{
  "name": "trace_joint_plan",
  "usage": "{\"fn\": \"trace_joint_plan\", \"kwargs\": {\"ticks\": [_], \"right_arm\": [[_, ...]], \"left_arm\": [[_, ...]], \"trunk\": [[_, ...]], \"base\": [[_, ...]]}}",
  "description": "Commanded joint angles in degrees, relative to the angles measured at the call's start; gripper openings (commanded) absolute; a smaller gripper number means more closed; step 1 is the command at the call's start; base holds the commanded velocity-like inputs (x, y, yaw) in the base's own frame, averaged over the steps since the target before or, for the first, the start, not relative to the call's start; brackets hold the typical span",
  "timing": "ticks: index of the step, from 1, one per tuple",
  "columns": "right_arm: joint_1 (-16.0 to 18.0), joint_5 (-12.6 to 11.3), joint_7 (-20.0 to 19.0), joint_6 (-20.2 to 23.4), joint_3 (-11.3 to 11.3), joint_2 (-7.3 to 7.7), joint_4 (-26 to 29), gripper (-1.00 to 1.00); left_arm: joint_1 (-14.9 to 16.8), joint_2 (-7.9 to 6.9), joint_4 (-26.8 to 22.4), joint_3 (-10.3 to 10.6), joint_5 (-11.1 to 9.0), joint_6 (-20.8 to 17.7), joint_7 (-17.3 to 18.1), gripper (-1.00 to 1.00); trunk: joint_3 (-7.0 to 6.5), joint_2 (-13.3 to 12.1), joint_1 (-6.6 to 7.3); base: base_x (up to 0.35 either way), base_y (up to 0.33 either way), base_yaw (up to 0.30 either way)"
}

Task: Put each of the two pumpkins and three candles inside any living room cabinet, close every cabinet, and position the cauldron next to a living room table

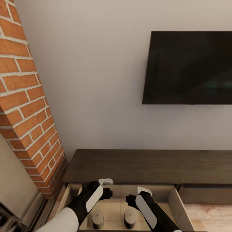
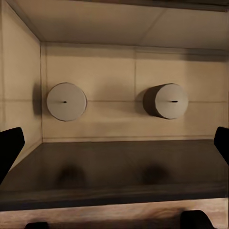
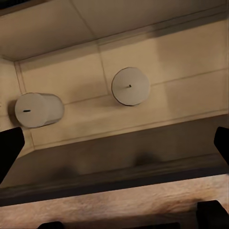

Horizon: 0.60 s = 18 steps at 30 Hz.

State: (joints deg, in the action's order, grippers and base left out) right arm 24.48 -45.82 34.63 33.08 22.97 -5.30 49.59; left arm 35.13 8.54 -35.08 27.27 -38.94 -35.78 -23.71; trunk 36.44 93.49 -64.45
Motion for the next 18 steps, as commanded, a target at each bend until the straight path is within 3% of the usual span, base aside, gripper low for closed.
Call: {"fn": "trace_joint_plan", "kwargs": {"ticks": [1,18], "right_arm": [[0.0,-0.5,0.5,0.1,0.1,0.03,0.1,1.0],[0.0,-0.5,0.5,0.1,0.1,0.03,0.1,1.0]], "left_arm": [[0.0,-0.06,-0.1,-0.1,-0.6,-0.1,-0.5,1.0],[0.0,-0.1,0.5,-0.6,-0.6,-0.1,-0.5,1.0]], "trunk": [[-0.13,-0.4,0.23],[-3.18,-7.2,3.96]], "base": [[0.0,0.0,0.0],[0.0,0.0,0.0]]}}
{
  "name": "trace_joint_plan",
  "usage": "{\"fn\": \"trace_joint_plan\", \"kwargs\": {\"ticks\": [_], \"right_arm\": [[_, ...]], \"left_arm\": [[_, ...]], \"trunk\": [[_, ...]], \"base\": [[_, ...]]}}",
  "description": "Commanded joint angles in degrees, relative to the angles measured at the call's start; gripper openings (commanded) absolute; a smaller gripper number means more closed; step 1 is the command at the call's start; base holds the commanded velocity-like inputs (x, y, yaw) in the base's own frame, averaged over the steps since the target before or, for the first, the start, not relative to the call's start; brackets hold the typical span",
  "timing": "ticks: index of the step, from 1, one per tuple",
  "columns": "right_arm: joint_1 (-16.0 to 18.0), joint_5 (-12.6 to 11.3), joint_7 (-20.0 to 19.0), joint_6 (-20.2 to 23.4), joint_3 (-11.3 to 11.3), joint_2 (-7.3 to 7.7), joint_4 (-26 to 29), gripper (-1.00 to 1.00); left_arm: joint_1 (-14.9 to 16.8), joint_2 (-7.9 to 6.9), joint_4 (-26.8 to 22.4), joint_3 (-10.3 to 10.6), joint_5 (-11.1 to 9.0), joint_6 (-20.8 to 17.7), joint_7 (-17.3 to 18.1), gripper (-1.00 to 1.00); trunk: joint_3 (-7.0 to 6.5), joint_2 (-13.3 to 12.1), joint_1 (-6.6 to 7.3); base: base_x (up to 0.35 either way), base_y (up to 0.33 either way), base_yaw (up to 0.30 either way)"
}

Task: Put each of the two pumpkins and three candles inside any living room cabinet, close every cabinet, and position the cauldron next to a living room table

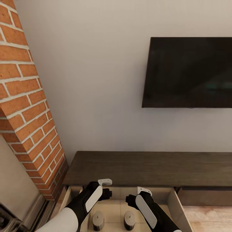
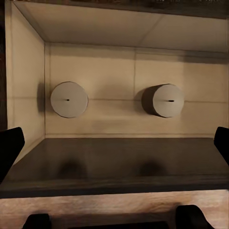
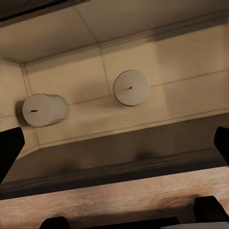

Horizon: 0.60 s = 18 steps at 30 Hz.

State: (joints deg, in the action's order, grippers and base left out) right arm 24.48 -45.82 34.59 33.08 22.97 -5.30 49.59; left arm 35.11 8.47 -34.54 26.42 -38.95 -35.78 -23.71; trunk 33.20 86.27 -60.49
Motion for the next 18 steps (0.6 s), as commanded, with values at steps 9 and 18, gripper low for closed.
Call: {"fn": "trace_joint_plan", "kwargs": {"ticks": [9,18], "right_arm": [[0.0,-0.5,0.5,0.1,0.1,0.03,0.1,1.0],[0.0,-0.5,0.5,0.1,0.1,0.03,0.1,1.0]], "left_arm": [[0.0,-0.08,0.0,0.3,-0.6,-0.1,-0.5,1.0],[0.1,-0.45,0.2,0.4,-0.5,-0.1,-0.5,1.0]], "trunk": [[-1.56,-3.6,1.98],[-3.18,-7.2,3.96]], "base": [[0.0,0.0,0.0],[0.0,0.0,0.0]]}}
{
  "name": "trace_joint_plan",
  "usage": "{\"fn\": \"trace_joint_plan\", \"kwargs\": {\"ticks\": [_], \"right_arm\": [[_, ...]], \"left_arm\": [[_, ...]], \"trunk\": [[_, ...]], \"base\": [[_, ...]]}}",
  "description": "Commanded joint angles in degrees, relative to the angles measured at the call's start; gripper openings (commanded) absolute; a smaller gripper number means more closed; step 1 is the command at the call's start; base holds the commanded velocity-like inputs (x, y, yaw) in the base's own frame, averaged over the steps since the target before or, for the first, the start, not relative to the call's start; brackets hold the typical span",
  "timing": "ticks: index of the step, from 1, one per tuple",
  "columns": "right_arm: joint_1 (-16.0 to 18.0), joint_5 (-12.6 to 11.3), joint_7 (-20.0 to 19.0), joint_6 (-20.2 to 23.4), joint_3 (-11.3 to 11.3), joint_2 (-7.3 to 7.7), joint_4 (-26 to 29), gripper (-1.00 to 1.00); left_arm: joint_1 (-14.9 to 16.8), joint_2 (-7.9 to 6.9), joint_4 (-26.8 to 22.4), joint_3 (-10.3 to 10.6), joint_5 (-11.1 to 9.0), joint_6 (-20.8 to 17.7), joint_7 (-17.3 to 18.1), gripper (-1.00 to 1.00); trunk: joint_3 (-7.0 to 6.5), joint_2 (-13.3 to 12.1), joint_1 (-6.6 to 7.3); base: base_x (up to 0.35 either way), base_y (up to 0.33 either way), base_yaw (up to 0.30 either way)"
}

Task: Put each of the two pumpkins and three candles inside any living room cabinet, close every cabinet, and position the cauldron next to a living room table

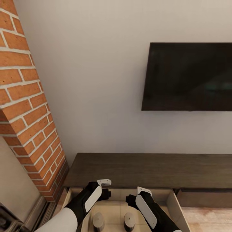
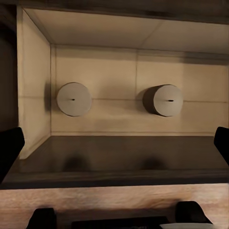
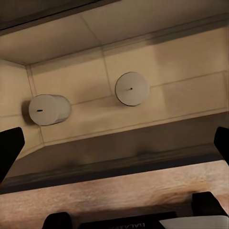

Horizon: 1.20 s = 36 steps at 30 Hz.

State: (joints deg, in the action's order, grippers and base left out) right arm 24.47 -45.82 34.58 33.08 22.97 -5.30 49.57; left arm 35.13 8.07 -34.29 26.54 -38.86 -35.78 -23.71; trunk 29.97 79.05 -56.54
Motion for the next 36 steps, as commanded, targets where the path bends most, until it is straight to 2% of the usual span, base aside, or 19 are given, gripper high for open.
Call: {"fn": "trace_joint_plan", "kwargs": {"ticks": [1,29,36], "right_arm": [[0.0,-0.5,0.5,0.1,0.1,0.03,0.1,1.0],[0.0,-0.5,0.6,0.1,0.1,0.03,0.1,1.0],[0.0,-0.5,0.6,0.1,0.1,0.03,0.1,1.0]], "left_arm": [[0.0,-0.1,-0.1,0.3,-0.6,-0.1,-0.5,1.0],[0.1,-0.18,0.1,0.3,-0.4,-0.1,-0.5,1.0],[0.0,-0.22,0.1,0.3,-0.4,-0.1,-0.5,1.0]], "trunk": [[-0.12,-0.4,0.23],[-5.15,-11.6,6.38],[-6.41,-14.4,7.91]], "base": [[0.0,0.0,0.0],[-0.001,0.0,0.0],[-0.219,0.0,0.0]]}}
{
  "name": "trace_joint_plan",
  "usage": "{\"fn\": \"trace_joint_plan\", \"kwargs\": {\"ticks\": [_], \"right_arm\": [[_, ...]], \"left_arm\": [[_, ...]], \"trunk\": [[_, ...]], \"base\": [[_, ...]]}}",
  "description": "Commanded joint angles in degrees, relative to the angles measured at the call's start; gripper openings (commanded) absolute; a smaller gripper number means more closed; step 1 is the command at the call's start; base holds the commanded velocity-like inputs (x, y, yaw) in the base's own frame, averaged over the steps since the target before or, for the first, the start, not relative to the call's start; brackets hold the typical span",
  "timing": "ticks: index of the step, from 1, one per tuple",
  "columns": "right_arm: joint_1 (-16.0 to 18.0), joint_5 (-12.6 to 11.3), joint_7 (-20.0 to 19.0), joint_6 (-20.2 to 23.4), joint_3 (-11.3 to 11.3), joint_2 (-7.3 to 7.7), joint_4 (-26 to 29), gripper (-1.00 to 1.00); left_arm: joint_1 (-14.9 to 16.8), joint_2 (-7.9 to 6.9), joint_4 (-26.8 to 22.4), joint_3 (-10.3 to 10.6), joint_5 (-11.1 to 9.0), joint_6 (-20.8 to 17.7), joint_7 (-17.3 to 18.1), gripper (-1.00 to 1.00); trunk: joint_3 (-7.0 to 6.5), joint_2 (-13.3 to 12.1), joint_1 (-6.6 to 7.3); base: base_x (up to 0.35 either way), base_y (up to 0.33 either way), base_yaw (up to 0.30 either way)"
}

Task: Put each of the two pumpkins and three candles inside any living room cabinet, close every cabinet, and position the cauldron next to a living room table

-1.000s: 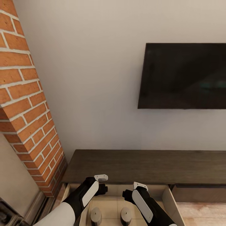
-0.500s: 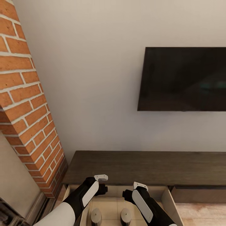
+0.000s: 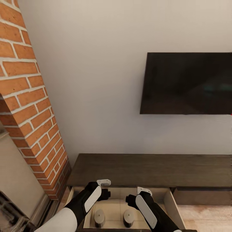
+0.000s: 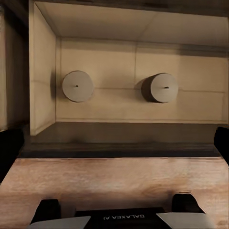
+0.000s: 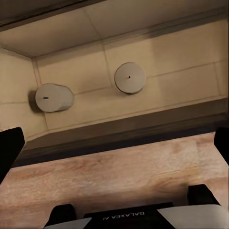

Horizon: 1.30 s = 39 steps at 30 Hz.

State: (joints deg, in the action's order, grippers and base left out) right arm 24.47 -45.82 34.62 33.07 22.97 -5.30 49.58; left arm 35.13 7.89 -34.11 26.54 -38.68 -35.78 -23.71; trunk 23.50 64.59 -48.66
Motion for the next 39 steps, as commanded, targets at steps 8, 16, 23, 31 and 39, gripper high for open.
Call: {"fn": "trace_joint_plan", "kwargs": {"ticks": [8,16,23,31,39], "right_arm": [[0.0,-0.5,0.5,0.1,0.1,0.03,0.1,1.0],[0.0,-0.5,0.5,0.1,0.1,0.03,0.1,1.0],[0.0,-0.5,0.4,0.0,0.1,0.03,0.1,1.0],[0.0,-0.5,0.5,0.0,0.1,0.03,0.1,1.0],[0.0,-0.4,0.4,0.0,0.1,0.03,0.1,1.0]], "left_arm": [[0.1,-0.07,-0.1,0.3,-0.6,-0.1,-0.5,1.0],[0.1,-0.06,-0.1,0.3,-0.6,-0.1,-0.5,1.0],[0.0,-0.07,-0.1,0.3,-0.6,-0.1,-0.5,1.0],[0.1,-0.05,-0.1,0.3,-0.6,-0.1,-0.5,1.0],[0.0,-0.06,-0.1,0.3,-0.6,-0.1,-0.5,1.0]], "trunk": [[-1.37,-3.2,1.79],[-2.81,-6.4,3.55],[-4.07,-9.2,5.09],[-5.5,-12.4,6.84],[-6.94,-15.6,8.6]], "base": [[-0.26,0.0,0.0],[-0.224,0.0,0.0],[-0.217,0.0,0.0],[-0.195,0.0,0.0],[-0.032,0.0,0.0]]}}
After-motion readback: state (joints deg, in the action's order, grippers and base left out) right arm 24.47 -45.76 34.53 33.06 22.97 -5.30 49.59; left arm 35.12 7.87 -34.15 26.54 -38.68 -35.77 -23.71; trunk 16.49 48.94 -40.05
